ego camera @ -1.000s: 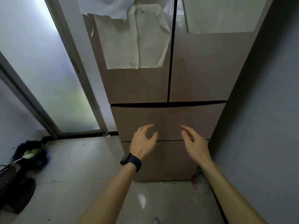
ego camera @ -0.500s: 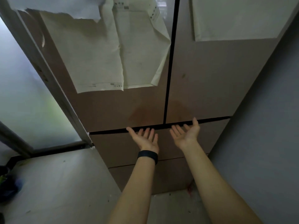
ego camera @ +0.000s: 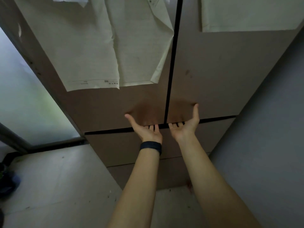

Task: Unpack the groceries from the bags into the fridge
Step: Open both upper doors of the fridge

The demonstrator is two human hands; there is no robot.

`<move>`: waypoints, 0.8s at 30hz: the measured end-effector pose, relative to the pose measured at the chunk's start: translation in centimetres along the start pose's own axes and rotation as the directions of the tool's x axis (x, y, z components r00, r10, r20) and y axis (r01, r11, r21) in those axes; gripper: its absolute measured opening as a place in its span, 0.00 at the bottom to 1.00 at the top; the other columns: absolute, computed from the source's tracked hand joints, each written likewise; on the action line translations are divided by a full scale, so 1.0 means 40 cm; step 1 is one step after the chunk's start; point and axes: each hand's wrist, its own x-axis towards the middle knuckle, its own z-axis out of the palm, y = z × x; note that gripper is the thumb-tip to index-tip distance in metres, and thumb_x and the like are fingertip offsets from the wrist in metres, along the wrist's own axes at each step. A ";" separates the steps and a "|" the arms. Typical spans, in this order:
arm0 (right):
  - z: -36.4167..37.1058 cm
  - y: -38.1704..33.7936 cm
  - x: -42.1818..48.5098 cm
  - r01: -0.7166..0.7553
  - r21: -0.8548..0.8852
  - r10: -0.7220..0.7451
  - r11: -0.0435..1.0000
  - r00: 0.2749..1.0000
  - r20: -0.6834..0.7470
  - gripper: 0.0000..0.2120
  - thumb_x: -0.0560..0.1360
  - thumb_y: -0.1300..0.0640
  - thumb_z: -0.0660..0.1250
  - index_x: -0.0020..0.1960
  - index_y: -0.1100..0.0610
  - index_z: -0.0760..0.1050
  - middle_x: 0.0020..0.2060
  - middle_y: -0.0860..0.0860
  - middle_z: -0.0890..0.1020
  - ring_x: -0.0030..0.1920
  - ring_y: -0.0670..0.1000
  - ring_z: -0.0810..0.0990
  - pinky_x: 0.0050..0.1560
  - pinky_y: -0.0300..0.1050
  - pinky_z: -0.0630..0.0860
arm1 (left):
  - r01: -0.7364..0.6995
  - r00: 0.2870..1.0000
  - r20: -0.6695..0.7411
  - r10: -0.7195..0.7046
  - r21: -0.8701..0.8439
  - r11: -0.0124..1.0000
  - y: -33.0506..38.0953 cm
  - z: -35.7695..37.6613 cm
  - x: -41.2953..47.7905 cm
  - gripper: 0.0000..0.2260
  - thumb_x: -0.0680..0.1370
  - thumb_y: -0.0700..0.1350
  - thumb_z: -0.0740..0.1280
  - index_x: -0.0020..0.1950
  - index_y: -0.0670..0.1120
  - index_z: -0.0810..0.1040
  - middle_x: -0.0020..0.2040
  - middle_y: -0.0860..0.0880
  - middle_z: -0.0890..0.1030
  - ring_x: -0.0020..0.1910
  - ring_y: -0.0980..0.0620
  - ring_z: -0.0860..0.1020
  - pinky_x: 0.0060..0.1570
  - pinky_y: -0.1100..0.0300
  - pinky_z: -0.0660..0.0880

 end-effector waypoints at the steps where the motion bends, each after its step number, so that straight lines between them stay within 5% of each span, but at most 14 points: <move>1: -0.003 -0.001 -0.001 -0.014 -0.009 0.014 1.000 1.000 0.015 0.48 0.63 0.35 0.78 0.75 0.56 0.66 0.65 0.58 0.75 0.65 0.58 0.75 0.70 0.57 0.71 | 0.003 1.000 0.013 -0.003 0.012 1.000 0.001 0.003 0.002 0.51 0.66 0.74 0.68 0.81 0.54 0.52 0.81 0.45 0.53 0.78 0.46 0.57 0.74 0.47 0.60; 11: -0.047 -0.046 -0.041 -0.070 -0.193 0.095 0.979 0.988 0.121 0.55 0.65 0.32 0.75 0.81 0.54 0.54 0.77 0.61 0.61 0.76 0.58 0.64 0.74 0.57 0.66 | 0.018 0.989 0.136 -0.058 0.282 0.959 0.041 -0.030 -0.040 0.48 0.70 0.75 0.59 0.81 0.53 0.47 0.81 0.42 0.50 0.78 0.42 0.57 0.73 0.45 0.64; 18: -0.090 -0.072 -0.094 -0.069 -0.305 0.101 0.950 0.991 0.092 0.53 0.61 0.27 0.74 0.75 0.57 0.66 0.68 0.58 0.76 0.67 0.57 0.76 0.68 0.58 0.72 | 0.029 0.991 0.113 -0.067 0.310 0.950 0.058 -0.036 -0.074 0.50 0.69 0.76 0.59 0.81 0.50 0.46 0.81 0.41 0.49 0.78 0.41 0.56 0.71 0.43 0.66; 24: -0.192 -0.130 -0.134 -0.103 -0.368 0.114 0.924 0.993 0.009 0.56 0.53 0.26 0.77 0.73 0.53 0.69 0.63 0.55 0.79 0.61 0.58 0.79 0.58 0.59 0.76 | 0.038 0.986 0.132 -0.101 0.414 0.909 0.108 -0.135 -0.128 0.44 0.73 0.71 0.61 0.79 0.44 0.58 0.76 0.39 0.63 0.73 0.40 0.67 0.66 0.42 0.72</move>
